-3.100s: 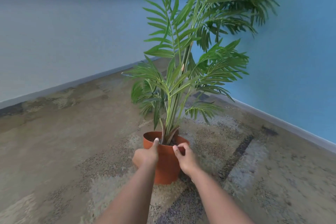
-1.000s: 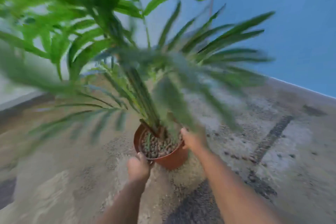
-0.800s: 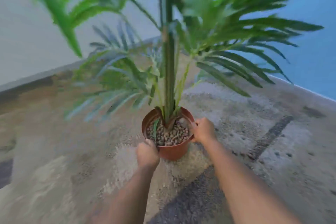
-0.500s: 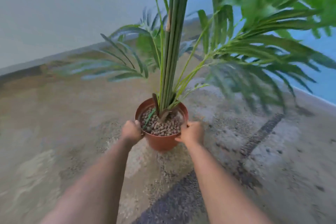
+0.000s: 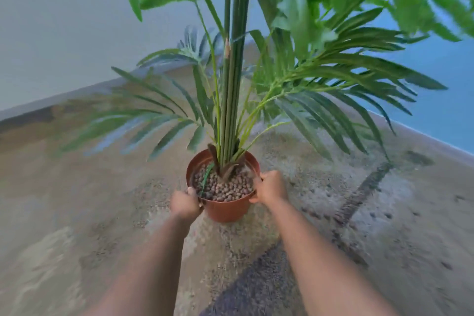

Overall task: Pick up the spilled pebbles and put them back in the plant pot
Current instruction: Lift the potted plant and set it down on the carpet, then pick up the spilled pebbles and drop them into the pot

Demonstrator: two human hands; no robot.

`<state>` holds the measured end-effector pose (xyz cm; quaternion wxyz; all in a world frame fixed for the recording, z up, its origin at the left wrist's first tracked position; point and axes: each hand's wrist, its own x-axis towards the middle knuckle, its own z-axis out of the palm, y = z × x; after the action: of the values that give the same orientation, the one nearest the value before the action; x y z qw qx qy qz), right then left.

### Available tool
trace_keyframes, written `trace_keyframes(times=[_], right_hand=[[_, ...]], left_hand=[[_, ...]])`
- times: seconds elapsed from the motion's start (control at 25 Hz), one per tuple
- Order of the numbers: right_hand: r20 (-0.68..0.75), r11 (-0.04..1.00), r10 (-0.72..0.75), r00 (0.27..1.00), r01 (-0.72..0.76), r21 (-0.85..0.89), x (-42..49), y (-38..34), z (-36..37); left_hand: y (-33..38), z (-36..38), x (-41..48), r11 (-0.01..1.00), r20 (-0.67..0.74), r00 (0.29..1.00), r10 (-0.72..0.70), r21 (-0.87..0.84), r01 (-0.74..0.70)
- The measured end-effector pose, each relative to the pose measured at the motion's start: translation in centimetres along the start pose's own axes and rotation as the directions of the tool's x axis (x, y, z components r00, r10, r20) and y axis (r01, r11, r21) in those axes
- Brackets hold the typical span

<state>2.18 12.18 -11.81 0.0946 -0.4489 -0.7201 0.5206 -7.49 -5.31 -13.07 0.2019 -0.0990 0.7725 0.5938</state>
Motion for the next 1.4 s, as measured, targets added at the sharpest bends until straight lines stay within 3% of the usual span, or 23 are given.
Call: trace_keyframes(times=[0.16, 0.32, 0.4, 0.48, 0.64, 0.8, 1.0, 1.04, 1.12, 1.24, 1.32, 1.4], right_hand=[[0.048, 0.999, 0.035, 0.998, -0.034, -0.013, -0.6, -1.0, -0.5], [0.236, 0.989, -0.045, 0.971, 0.077, -0.127, -2.9, 0.8, -2.3], [0.215, 0.973, -0.121, 0.969, 0.159, -0.168, -5.0, 3.4, -3.6], [0.175, 0.968, -0.179, 0.968, 0.205, -0.143, -7.7, 6.0, -4.8], [0.086, 0.980, -0.197, 0.977, 0.199, -0.012, -13.2, 11.9, -6.9], [-0.124, 1.000, 0.010, 0.992, -0.007, 0.029, -18.4, 20.0, -9.6], [-0.397, 0.955, 0.266, 0.878, -0.295, -0.011, -22.5, 24.5, -12.5], [-0.371, 0.934, 0.317, 0.873, -0.356, -0.039, -23.0, 24.7, -13.0], [-0.184, 0.850, 0.455, 0.871, -0.486, -0.204, -24.0, 24.0, -13.5], [0.046, 0.711, 0.651, 0.758, -0.587, -0.387, -26.3, 22.6, -12.3], [0.062, 0.669, 0.693, 0.718, -0.610, -0.425, -27.8, 22.3, -11.2], [0.020, 0.684, 0.650, 0.759, -0.574, -0.451, -29.1, 22.6, -10.5]], left_hand=[[0.1, -0.4, -0.4, 0.999, 0.089, 0.996, -0.013, 0.035, 0.010], [-0.7, -1.1, -3.3, 1.000, 0.006, 1.000, 0.007, -0.024, -0.007], [-2.2, -1.2, -6.8, 0.994, -0.003, 0.996, 0.091, -0.056, -0.091], [-4.7, -1.2, -10.4, 0.987, 0.073, 0.984, 0.163, 0.000, -0.163], [-11.2, -1.2, -15.9, 0.964, 0.193, 0.965, 0.178, 0.161, -0.210], [-16.4, -1.4, -20.0, 0.892, 0.349, 0.919, 0.184, 0.334, -0.306], [-17.4, 0.7, -19.9, 0.772, 0.437, 0.866, 0.242, 0.454, -0.445], [-17.0, 1.4, -19.6, 0.737, 0.451, 0.852, 0.265, 0.475, -0.481], [-16.0, 3.1, -18.7, 0.677, 0.485, 0.828, 0.280, 0.512, -0.529], [-15.2, 5.4, -17.3, 0.672, 0.451, 0.867, 0.213, 0.577, -0.465], [-15.2, 6.2, -16.7, 0.689, 0.397, 0.898, 0.191, 0.597, -0.411], [-15.6, 6.4, -16.6, 0.688, 0.370, 0.902, 0.223, 0.595, -0.415]])
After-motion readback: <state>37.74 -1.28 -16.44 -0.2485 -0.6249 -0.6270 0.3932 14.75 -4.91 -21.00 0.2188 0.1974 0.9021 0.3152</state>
